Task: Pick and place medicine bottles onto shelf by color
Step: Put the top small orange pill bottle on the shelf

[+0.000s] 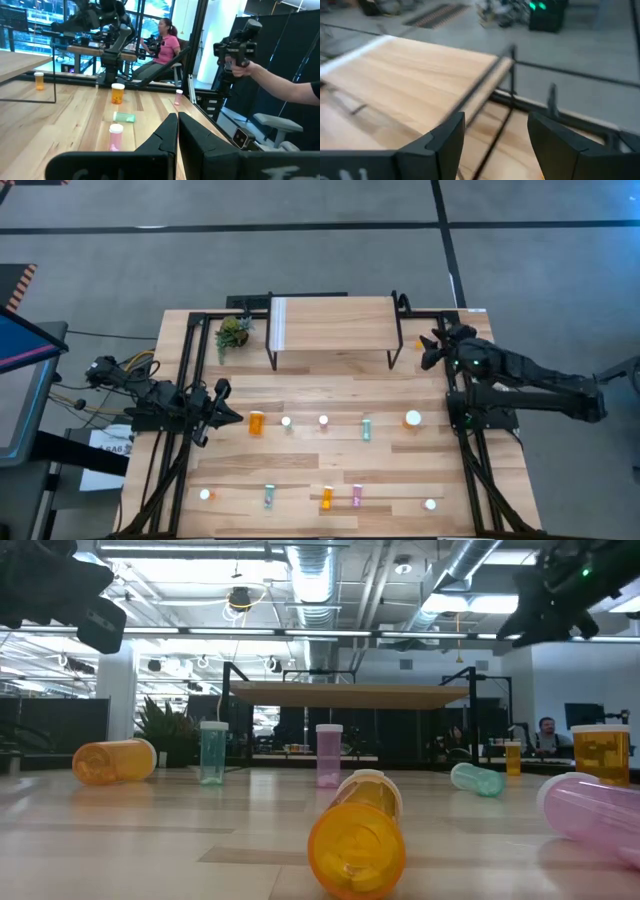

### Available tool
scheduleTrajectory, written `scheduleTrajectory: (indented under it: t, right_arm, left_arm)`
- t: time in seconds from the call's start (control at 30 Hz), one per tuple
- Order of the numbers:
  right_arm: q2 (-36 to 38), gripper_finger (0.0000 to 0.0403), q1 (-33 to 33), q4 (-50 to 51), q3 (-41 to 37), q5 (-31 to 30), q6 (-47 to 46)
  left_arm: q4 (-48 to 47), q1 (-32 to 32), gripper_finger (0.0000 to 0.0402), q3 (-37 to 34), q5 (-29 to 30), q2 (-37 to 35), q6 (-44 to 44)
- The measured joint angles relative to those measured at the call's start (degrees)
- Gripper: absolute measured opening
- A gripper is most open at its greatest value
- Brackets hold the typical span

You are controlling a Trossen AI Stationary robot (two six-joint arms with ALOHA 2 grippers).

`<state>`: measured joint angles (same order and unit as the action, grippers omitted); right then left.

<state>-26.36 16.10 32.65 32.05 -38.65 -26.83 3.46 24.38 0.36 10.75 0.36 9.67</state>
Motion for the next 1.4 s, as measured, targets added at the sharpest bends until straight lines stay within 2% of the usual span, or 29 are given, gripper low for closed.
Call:
scheduleTrajectory:
  t: [0.17,0.4,0.7,1.1,1.4]
  right_arm:
    - [-3.43,0.024,6.09,3.28,-1.19,0.22,-1.92]
    - [-7.26,0.024,14.01,5.18,-1.29,6.04,-1.41]
    - [-9.47,0.024,19.75,5.93,-1.31,13.8,-0.1]
    - [-15.93,0.024,27.33,6.37,-1.31,17.68,0.33]
    - [-23.24,0.024,31.9,0.43,-1.31,20.06,1.46]
  left_arm:
    - [0.0,0.0,0.0,0.01,0.01,0.0,0.02]
    - [0.0,0.01,0.0,0.01,-0.01,0.0,0.0]
    - [0.0,0.0,0.0,0.01,0.01,0.0,0.01]
    - [0.0,0.0,0.0,0.0,-0.01,0.0,0.0]
    - [0.0,0.02,0.0,0.0,-0.01,0.0,0.0]
